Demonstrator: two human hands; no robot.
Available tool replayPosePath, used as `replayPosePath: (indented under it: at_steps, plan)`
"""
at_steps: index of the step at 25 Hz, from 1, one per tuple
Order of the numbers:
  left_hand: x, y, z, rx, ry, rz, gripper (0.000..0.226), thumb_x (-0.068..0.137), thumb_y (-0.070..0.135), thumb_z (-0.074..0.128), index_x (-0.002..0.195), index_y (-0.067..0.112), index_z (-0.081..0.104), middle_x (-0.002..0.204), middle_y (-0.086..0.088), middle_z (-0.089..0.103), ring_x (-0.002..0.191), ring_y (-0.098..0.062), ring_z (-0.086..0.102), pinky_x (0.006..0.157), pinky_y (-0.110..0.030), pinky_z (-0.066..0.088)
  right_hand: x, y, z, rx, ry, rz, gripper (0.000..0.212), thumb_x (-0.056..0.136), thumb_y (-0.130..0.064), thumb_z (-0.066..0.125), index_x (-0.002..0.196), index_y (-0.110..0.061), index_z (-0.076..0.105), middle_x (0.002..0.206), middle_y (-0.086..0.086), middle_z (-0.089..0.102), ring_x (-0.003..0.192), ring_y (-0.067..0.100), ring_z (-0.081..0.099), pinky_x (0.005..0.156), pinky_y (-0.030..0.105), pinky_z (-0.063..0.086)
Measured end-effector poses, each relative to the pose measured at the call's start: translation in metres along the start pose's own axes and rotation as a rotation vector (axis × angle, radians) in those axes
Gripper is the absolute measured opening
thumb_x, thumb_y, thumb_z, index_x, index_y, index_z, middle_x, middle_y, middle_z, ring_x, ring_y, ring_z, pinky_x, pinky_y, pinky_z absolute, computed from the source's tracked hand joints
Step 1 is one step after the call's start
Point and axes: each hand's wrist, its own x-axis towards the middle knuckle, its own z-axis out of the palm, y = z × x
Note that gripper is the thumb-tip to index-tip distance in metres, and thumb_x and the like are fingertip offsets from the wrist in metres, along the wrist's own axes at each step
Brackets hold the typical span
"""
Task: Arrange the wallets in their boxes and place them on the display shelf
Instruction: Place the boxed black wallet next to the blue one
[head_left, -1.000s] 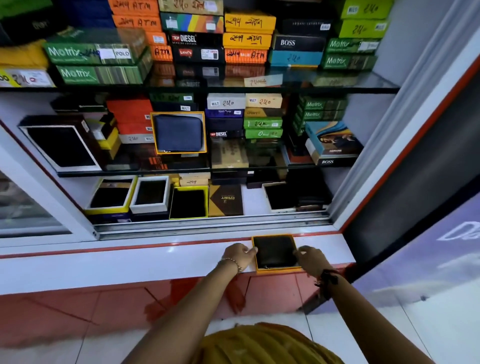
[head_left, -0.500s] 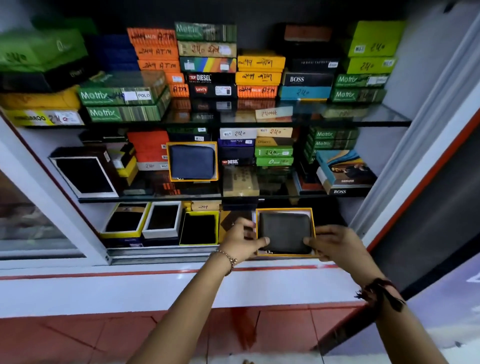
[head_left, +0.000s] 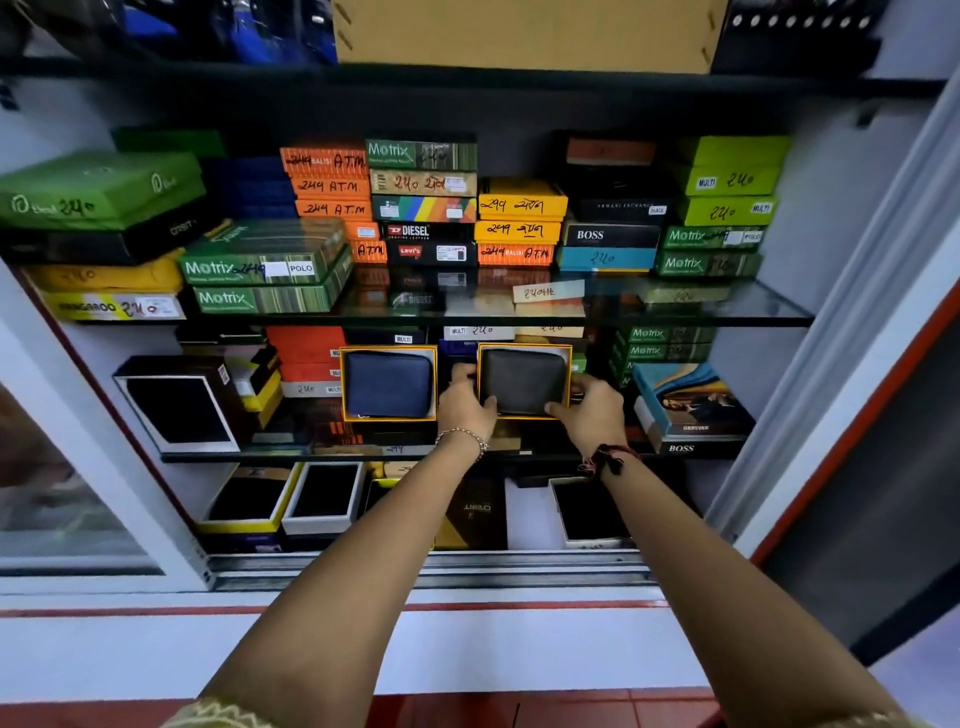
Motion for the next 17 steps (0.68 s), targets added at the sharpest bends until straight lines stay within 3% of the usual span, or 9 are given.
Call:
replayPosePath:
  at_steps: [4,11,17]
  plan:
    - [0.011,-0.004,0.008,0.032,0.028,-0.035,0.049,0.088,0.012,0.063,0.134,0.013,0.044,0.123,-0.015,0.065,0.111,-0.032,0.063,0.091,-0.038,0.05,0.013,-0.003,0.01,0.001,0.007,0.052,0.055,0.078,-0.021,0.083,0.128,-0.007,0.065,0.124,0.015,0.07,0.115,0.032,0.066,0.095,0.035,0.052]
    - [0.021,-0.01,0.017,0.041,0.042,-0.009,0.051,0.086,0.013,0.066,0.131,0.015,0.043,0.112,-0.016,0.07,0.103,-0.034,0.067,0.09,-0.044,0.055,0.012,-0.009,0.01,-0.045,0.031,0.01,0.043,0.083,-0.015,0.078,0.123,-0.006,0.065,0.123,0.017,0.07,0.115,0.035,0.065,0.094,0.038,0.053]
    - [0.019,-0.011,0.019,0.034,0.057,-0.004,0.061,0.085,0.013,0.066,0.14,0.014,0.037,0.123,-0.018,0.064,0.113,-0.035,0.062,0.098,-0.043,0.051,0.012,-0.002,0.009,-0.02,0.0,0.035,0.057,0.079,-0.023,0.083,0.129,-0.003,0.061,0.128,0.018,0.067,0.119,0.034,0.063,0.096,0.037,0.052]
